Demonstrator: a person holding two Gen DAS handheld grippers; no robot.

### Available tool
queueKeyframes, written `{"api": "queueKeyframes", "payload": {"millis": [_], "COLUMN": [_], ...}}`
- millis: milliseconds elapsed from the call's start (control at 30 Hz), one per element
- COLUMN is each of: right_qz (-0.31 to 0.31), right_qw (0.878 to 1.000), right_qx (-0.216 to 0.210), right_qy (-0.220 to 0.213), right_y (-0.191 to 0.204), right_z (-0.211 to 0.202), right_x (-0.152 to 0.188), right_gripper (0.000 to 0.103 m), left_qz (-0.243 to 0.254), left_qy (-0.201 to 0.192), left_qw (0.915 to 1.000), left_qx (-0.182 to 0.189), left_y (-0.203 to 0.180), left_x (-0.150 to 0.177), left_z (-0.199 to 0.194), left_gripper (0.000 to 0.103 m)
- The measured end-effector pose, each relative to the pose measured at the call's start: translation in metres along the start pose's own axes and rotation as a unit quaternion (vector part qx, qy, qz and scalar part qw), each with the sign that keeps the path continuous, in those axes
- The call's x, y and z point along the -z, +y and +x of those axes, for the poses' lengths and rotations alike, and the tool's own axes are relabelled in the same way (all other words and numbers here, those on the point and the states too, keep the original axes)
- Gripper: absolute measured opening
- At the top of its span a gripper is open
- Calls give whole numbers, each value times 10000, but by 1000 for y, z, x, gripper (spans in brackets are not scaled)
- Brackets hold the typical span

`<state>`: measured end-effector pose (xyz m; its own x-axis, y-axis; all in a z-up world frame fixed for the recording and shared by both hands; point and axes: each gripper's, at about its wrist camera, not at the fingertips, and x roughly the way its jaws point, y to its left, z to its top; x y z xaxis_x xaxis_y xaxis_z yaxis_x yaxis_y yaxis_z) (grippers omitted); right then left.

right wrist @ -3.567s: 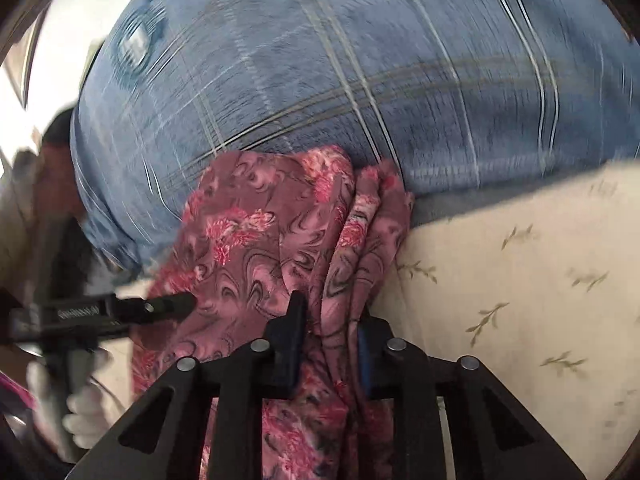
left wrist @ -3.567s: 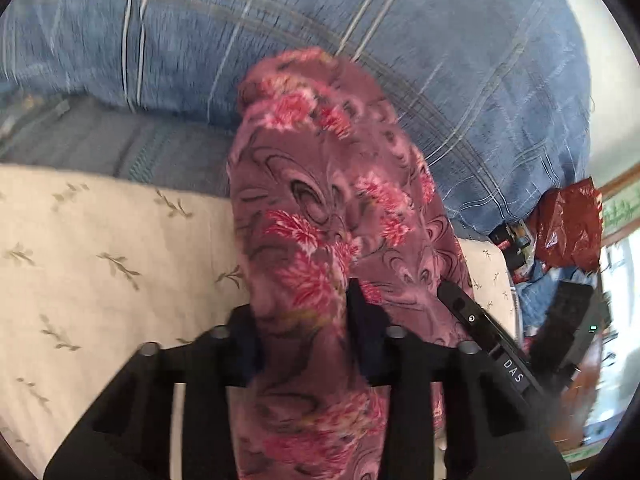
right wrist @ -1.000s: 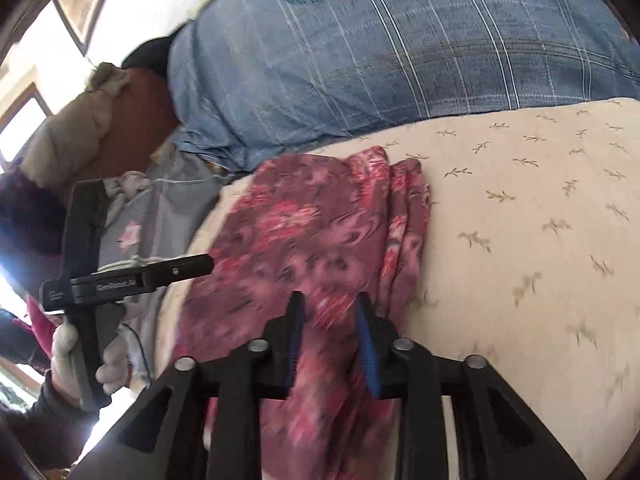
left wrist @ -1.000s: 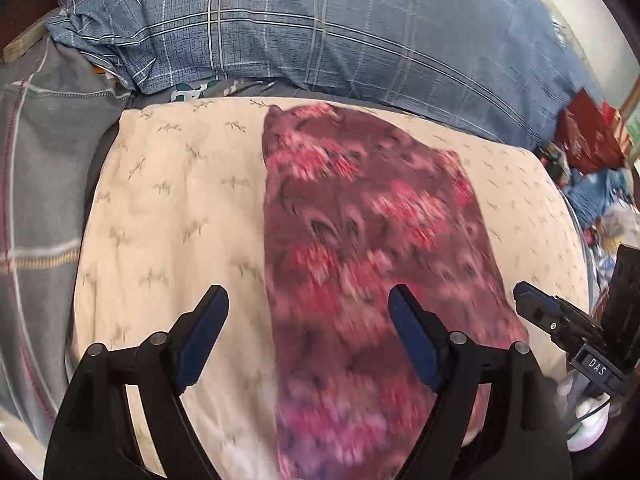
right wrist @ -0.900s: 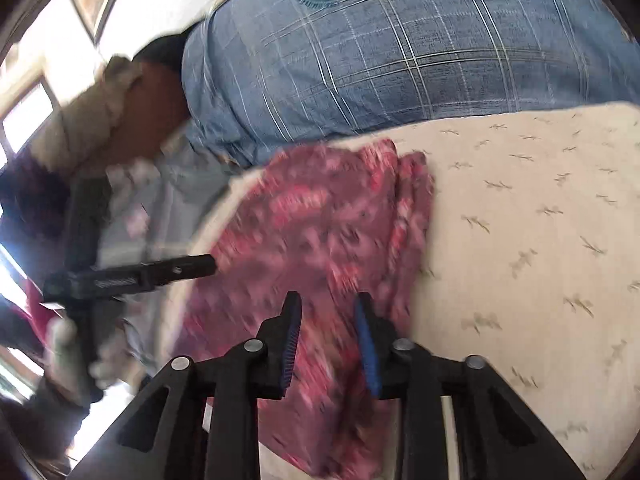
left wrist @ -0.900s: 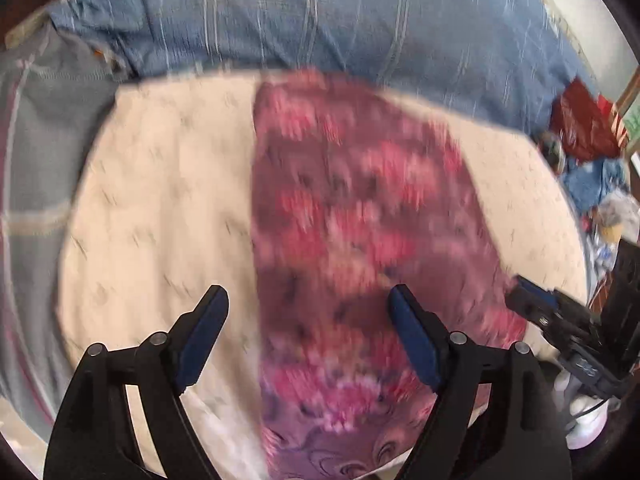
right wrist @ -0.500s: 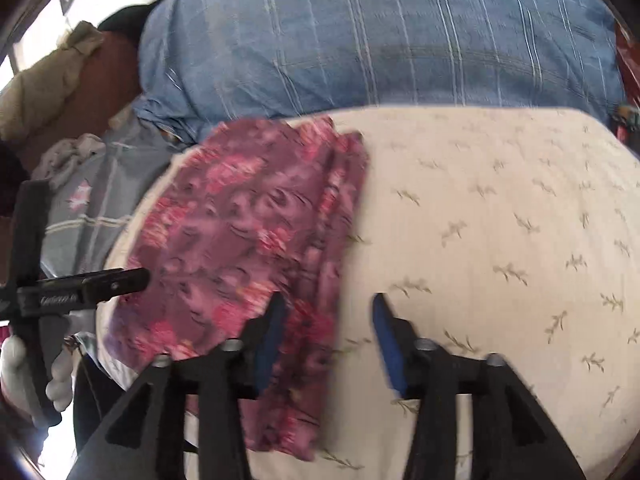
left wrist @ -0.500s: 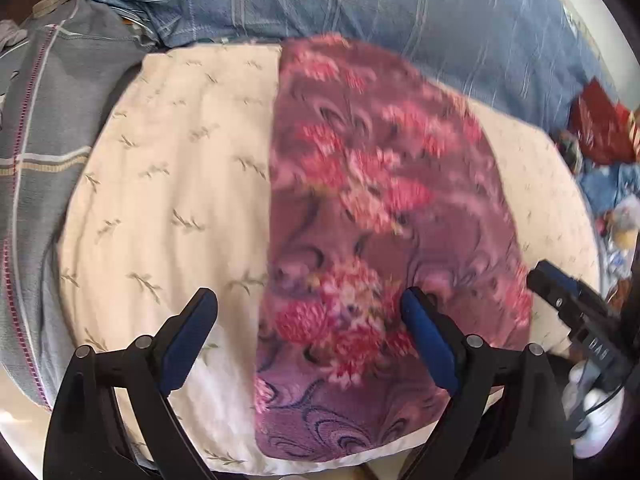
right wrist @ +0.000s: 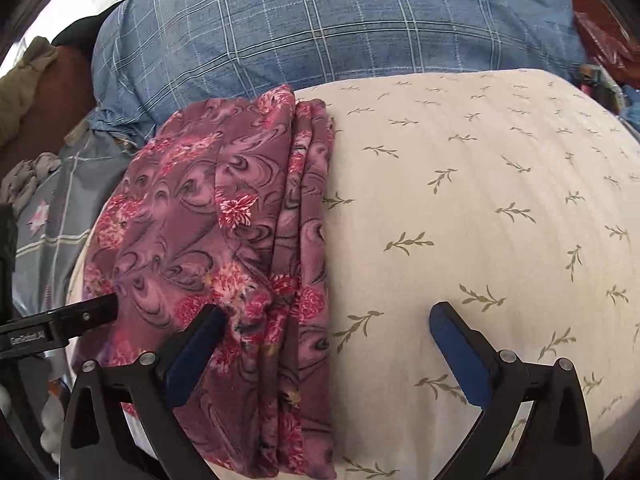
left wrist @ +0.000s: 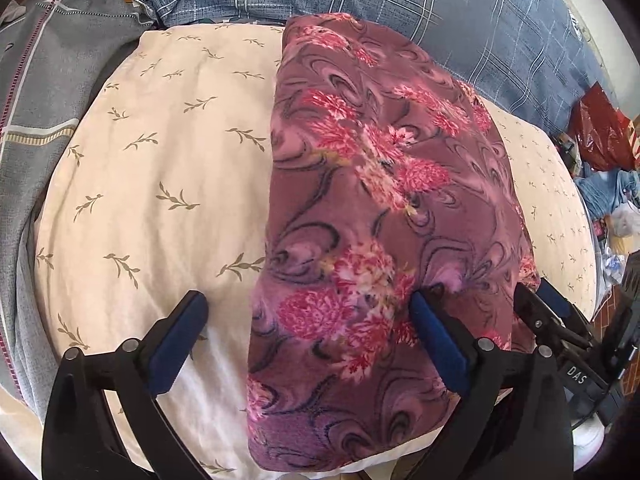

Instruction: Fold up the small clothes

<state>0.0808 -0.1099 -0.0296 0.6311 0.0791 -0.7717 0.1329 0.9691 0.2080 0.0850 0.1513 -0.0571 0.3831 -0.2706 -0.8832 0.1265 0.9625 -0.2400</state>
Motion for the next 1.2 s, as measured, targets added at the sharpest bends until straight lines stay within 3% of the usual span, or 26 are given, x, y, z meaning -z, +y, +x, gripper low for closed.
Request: {"api": "queueKeyframes", "payload": {"millis": [133,200,233,267,333,400,433,467,500,667,733,833,967,1100,1167,1200], "right_qz": [-148,-198,-126,-83,-45,-58,-61,-127,-211,-457,-346,-196,252,713,806,810], "right_qw": [9994,9990,9995,9994,9989,9979,9973,9963,9950,9946,9946,9952,9912,9856,9820,9810], "right_qx": [6,10,-110,-259,-457,-638,-726,-821,-932,-912,-938,-962,-1273,-1517,-1664,-1714], "right_qy": [298,395,282,194,60,82,116,201,299,-171,-280,7,245,-221,-378,-414], "right_y": [1,0,-3,-4,-7,-7,-6,-3,1,11,4,-3,-17,-35,-36,-34], "right_z": [1,-2,-10,-17,-27,-25,-22,-15,-7,-25,-31,-12,-10,-31,-30,-25], "right_x": [-6,-12,-15,-18,-23,-23,-20,-15,-11,-11,-18,-14,-20,-47,-67,-79], "right_gripper": [103,98,80,69,73,70,65,45,32,17,15,15,30,36,49,50], "left_qz": [14,-50,-154,-218,-209,-149,-110,-82,-103,-73,4,5,100,120,220,280], "left_qy": [10,57,10,-75,-229,-219,-138,-24,131,25,-65,39,57,-334,-461,-474], "left_qw": [10000,9999,9995,9992,9991,9994,9997,9999,9997,9998,9999,10000,9998,9989,9986,9985], "left_qx": [48,156,275,333,295,204,162,133,169,180,126,68,154,311,118,57], "left_y": [-1,2,7,11,15,15,14,13,12,7,7,10,12,19,18,15], "left_x": [-2,-5,-7,-10,-16,-18,-17,-15,-12,-6,-6,-3,-1,-19,-42,-55], "left_z": [0,-5,-12,-18,-29,-27,-21,-13,-3,-14,-18,-7,-12,-37,-38,-33], "left_gripper": [103,99,98,98,98,98,98,98,99,100,100,100,99,99,99,99]}}
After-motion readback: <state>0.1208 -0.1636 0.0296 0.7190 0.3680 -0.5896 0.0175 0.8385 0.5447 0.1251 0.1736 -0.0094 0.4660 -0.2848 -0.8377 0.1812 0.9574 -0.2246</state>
